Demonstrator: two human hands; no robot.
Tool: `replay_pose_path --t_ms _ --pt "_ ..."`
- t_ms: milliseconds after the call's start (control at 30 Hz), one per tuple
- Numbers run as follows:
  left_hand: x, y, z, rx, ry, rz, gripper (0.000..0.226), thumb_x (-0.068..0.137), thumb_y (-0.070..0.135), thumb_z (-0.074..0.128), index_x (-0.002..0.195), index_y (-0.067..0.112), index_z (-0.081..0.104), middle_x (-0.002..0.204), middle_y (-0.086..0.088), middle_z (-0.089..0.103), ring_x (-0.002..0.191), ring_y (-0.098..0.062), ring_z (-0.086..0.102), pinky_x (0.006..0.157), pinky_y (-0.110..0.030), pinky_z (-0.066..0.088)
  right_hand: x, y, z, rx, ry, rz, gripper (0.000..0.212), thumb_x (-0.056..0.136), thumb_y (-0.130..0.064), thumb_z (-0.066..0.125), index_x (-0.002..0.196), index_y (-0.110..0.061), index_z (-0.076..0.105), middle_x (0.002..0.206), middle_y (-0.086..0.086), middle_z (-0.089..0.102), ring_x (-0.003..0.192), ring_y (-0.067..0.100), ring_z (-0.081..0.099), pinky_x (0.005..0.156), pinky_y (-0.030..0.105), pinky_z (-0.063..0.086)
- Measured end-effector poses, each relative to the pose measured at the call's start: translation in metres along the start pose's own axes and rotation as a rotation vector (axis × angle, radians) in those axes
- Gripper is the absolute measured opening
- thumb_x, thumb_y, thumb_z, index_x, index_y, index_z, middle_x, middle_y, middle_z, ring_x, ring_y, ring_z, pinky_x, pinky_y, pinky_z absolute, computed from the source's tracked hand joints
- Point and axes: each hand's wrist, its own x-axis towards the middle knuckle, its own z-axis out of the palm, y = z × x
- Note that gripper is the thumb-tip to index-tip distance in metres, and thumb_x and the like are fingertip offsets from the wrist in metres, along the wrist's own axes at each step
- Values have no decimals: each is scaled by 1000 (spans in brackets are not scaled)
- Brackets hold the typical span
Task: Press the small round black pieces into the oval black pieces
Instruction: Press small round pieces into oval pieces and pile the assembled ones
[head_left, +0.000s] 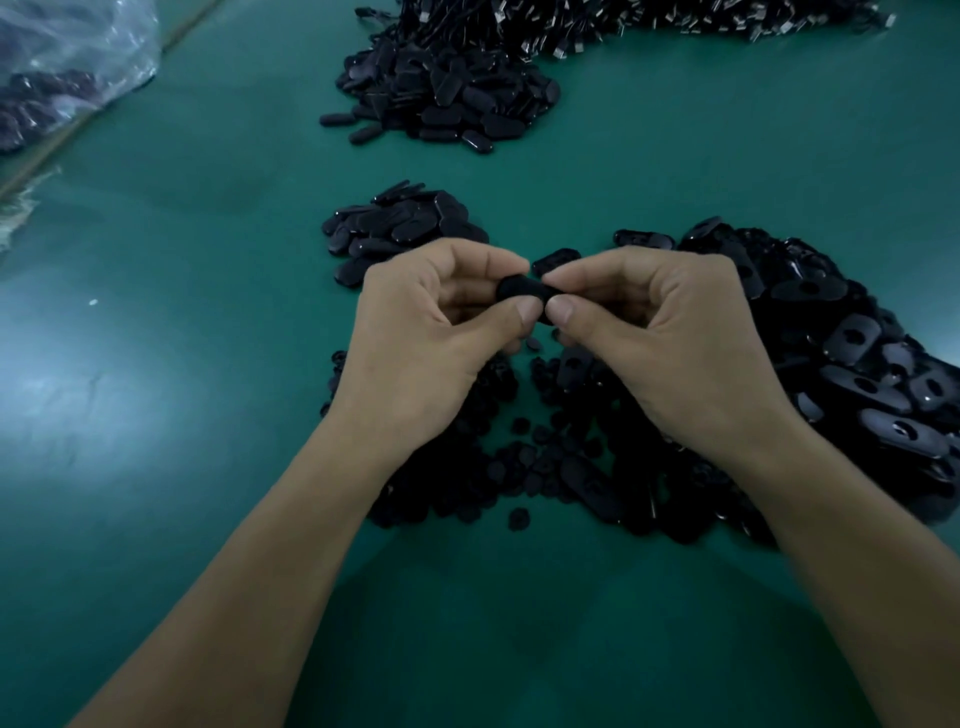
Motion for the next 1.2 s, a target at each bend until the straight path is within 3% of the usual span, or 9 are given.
replay_pose_path --t_ms 367,533,833,900,1000,1100,1200 --pt "0 -1 -2 16 -12 -32 25 79 1 83 89 22 73 76 -1 77 63 -13 73 64 -19 57 -2 0 -2 -84 -16 36 15 87 -18 77 88 -32 71 79 -12 73 74 4 70 68 15 53" --pt "-1 1 0 83 4 -10 27 80 2 83 88 26 72 74 4 76 65 -11 73 64 -20 58 -1 0 1 -88 18 42 17 86 -16 77 84 -32 70 78 -16 73 69 1 69 63 12 50" --pt "-4 5 5 346 87 87 26 83 14 82 88 36 69 76 16 71 73 -3 71 72 -26 59 1 2 -2 -76 18 54 13 92 -15 72 95 -28 75 80 -12 75 73 3 72 67 16 55" --pt "-1 4 3 344 141 79 28 84 13 81 88 37 68 76 15 72 73 -5 72 72 -25 59 1 5 -3 -151 77 67 15 96 -16 66 104 -26 75 82 -12 74 74 6 71 68 18 57" --pt "7 1 -8 289 271 28 24 88 10 76 93 33 68 76 12 74 68 -5 73 71 -21 59 2 10 -9 -432 187 45 24 100 -12 59 119 -18 72 101 -12 71 89 2 65 84 10 50" --pt "20 -4 -20 227 373 -48 21 90 10 74 103 26 68 75 9 75 69 -8 74 76 -25 61 3 13 -16 -703 149 49 30 102 -15 54 129 -19 66 121 2 65 110 16 54 99 24 37" --pt "33 -11 -28 227 419 -84 26 91 7 70 105 28 68 71 10 74 70 -9 74 80 -31 62 3 13 -14 -856 45 107 37 102 -30 52 139 -26 57 131 5 57 123 29 44 103 38 34"
